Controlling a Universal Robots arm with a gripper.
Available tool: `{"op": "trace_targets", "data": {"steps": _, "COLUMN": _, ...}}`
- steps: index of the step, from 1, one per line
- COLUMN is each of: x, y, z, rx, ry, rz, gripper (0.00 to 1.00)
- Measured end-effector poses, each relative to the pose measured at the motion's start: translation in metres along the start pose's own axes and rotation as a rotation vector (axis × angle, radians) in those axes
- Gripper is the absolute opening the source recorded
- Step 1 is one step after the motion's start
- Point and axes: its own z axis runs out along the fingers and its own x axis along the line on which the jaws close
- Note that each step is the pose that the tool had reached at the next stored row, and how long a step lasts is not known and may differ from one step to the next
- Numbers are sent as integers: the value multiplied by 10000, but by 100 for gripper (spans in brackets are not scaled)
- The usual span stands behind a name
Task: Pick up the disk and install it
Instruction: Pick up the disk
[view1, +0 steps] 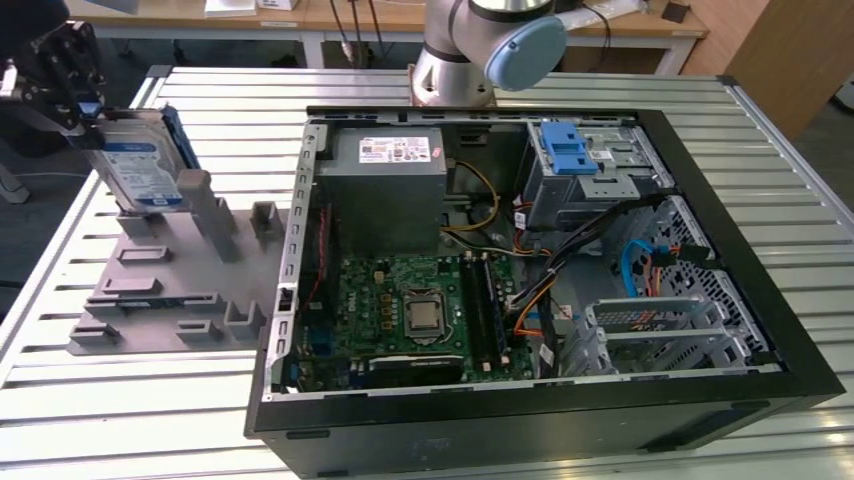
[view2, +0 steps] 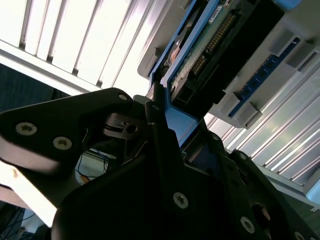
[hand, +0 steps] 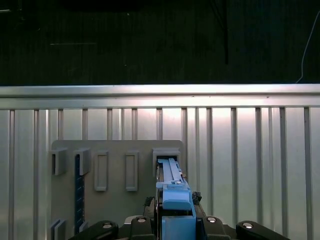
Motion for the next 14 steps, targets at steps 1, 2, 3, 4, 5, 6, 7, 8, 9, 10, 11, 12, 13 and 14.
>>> {"op": "trace_targets", "data": {"steps": 1, "x": 0, "y": 0, "z": -6, "rx": 1, "ry": 0, "rz": 0, "gripper": 36}}
{"op": "trace_targets", "data": {"steps": 2, "x": 0, "y": 0, "z": -13, "rx": 0, "ry": 1, "rz": 0, "gripper": 36}}
{"op": "trace_targets", "data": {"steps": 3, "x": 0, "y": 1, "z": -24, "rx": 1, "ry": 0, "rz": 0, "gripper": 36}}
{"op": "trace_targets", "data": {"steps": 4, "x": 0, "y": 0, "z": -29, "rx": 2, "ry": 0, "rz": 0, "gripper": 36}}
{"op": "trace_targets", "data": {"steps": 5, "x": 0, "y": 0, "z": -33, "rx": 1, "ry": 0, "rz": 0, "gripper": 36}}
{"op": "trace_targets", "data": {"steps": 6, "x": 0, "y": 0, "z": -38, "rx": 1, "ry": 0, "rz": 0, "gripper": 36}}
{"op": "trace_targets", "data": {"steps": 7, "x": 0, "y": 1, "z": -42, "rx": 2, "ry": 0, "rz": 0, "gripper": 36}}
{"op": "trace_targets", "data": {"steps": 8, "x": 0, "y": 1, "z": -45, "rx": 2, "ry": -1, "rz": 0, "gripper": 36}}
{"op": "trace_targets", "data": {"steps": 9, "x": 0, "y": 1, "z": -47, "rx": 3, "ry": -1, "rz": 0, "gripper": 36}}
{"op": "trace_targets", "data": {"steps": 10, "x": 0, "y": 1, "z": -50, "rx": 3, "ry": -1, "rz": 0, "gripper": 36}}
{"op": "trace_targets", "data": {"steps": 11, "x": 0, "y": 1, "z": -54, "rx": 1, "ry": 0, "rz": 0, "gripper": 36}}
{"op": "trace_targets", "data": {"steps": 12, "x": 0, "y": 1, "z": -57, "rx": 1, "ry": 0, "rz": 0, "gripper": 36}}
{"op": "trace_targets", "data": {"steps": 13, "x": 0, "y": 1, "z": -60, "rx": 1, "ry": 0, "rz": 0, "gripper": 36}}
{"op": "trace_targets", "data": {"steps": 14, "x": 0, "y": 1, "z": -64, "rx": 1, "ry": 0, "rz": 0, "gripper": 36}}
